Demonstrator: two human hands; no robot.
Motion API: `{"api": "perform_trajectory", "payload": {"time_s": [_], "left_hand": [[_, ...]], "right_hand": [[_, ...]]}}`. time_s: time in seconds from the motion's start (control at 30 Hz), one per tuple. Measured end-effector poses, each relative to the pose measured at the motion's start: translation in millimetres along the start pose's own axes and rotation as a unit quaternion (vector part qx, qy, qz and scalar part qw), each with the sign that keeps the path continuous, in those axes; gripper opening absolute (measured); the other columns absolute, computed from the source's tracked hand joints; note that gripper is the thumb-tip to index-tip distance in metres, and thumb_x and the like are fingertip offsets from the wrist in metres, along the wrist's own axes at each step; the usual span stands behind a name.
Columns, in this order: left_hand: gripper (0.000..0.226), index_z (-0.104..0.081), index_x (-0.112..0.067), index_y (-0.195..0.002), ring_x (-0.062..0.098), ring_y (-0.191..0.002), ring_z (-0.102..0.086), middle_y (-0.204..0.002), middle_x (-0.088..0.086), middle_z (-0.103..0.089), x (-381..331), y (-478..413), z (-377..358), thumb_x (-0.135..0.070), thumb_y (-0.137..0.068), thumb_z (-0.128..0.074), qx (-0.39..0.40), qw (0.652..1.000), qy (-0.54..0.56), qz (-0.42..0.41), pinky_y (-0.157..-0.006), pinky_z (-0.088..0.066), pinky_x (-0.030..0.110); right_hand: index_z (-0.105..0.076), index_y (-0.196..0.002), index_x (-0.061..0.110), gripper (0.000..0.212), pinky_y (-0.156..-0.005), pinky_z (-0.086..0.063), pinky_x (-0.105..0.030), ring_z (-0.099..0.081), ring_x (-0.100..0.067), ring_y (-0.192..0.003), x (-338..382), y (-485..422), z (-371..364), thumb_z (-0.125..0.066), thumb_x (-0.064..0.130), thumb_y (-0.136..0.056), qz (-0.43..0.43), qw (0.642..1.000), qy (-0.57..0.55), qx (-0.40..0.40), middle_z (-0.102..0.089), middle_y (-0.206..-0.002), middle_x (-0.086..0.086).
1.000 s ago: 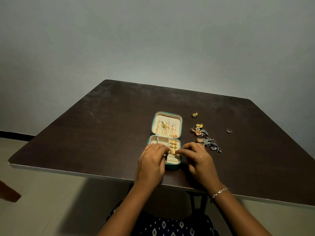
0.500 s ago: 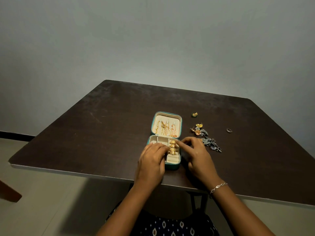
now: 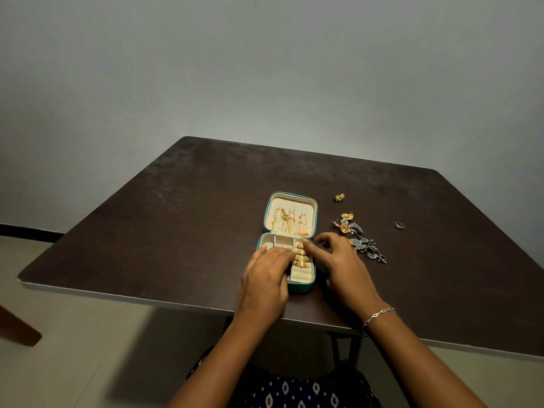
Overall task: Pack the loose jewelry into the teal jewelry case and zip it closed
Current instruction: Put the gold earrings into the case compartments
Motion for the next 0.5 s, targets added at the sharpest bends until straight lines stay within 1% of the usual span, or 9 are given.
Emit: {"api": "perform_trajectory", "payload": {"time_s": [0.07,0.13,0.23,0.33,0.43,0.5], "left_hand": [[0.041,-0.068,-0.010,-0.099,0.014,-0.094,-0.063,-0.096,0.004,-0.071,-0.6,-0.1,0.5,0.004,-0.061,-0.060,0.000,1.000,-0.002,-0.002,-0.095,-0.041,0.046],[0.042,-0.068,-0.009,-0.100,0.017,-0.094,-0.066,-0.098,0.005,-0.071,0.7,-0.2,-0.6,0.007,-0.061,-0.063,0.009,1.000,0.001,0.003,-0.097,-0.038,0.045],[0.046,-0.068,-0.008,-0.101,0.020,-0.095,-0.067,-0.099,0.007,-0.071,2.3,-0.4,-2.1,0.012,-0.059,-0.068,0.019,1.000,-0.003,0.012,-0.098,-0.033,0.045],[0.048,-0.068,-0.008,-0.101,0.020,-0.094,-0.067,-0.098,0.007,-0.071,2.0,-0.1,-2.4,0.013,-0.058,-0.070,0.025,1.000,-0.006,0.013,-0.099,-0.032,0.046],[0.047,-0.068,-0.008,-0.101,0.020,-0.094,-0.067,-0.099,0.007,-0.071,1.9,0.3,-1.5,0.012,-0.058,-0.069,0.027,1.000,-0.003,0.016,-0.099,-0.030,0.047],[0.047,-0.068,-0.007,-0.100,0.021,-0.093,-0.067,-0.098,0.007,-0.071,1.7,-0.1,-1.2,0.013,-0.058,-0.070,0.026,0.999,-0.004,0.019,-0.099,-0.031,0.046]], "right_hand": [[-0.054,-0.123,0.022,0.065,-0.056,-0.050,-0.036,-0.055,-0.028,-0.096,-1.5,1.8,-1.4,-0.070,-0.002,-0.065,0.007,1.000,0.001,-0.010,-0.056,-0.112,-0.010],[-0.053,-0.124,0.022,0.070,-0.052,-0.049,-0.034,-0.057,-0.027,-0.092,-1.3,3.4,-3.2,-0.072,-0.003,-0.062,0.014,1.000,-0.004,-0.012,-0.057,-0.108,-0.011],[-0.055,-0.122,0.021,0.069,-0.050,-0.047,-0.032,-0.058,-0.027,-0.087,-0.9,4.3,-2.7,-0.074,-0.004,-0.061,0.023,0.999,-0.010,-0.024,-0.058,-0.104,-0.011],[-0.053,-0.122,0.020,0.067,-0.051,-0.046,-0.032,-0.058,-0.028,-0.085,-1.2,4.6,-2.4,-0.073,-0.003,-0.063,0.029,0.999,-0.008,-0.039,-0.059,-0.102,-0.011],[-0.048,-0.127,0.021,0.073,-0.054,-0.047,-0.033,-0.057,-0.027,-0.085,-0.9,5.0,-4.2,-0.070,-0.006,-0.062,0.034,0.999,-0.007,-0.041,-0.058,-0.103,-0.011],[-0.052,-0.126,0.020,0.071,-0.056,-0.047,-0.034,-0.058,-0.028,-0.084,-0.5,4.8,-4.7,-0.070,-0.005,-0.062,0.037,0.998,-0.006,-0.040,-0.058,-0.102,-0.012]]}}
Point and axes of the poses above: each hand's wrist, its own y-axis away from the middle knuckle, its own z-axis out of the back of the hand, x = y × z, the point moved 8 cm from there along -y, towards the middle knuckle
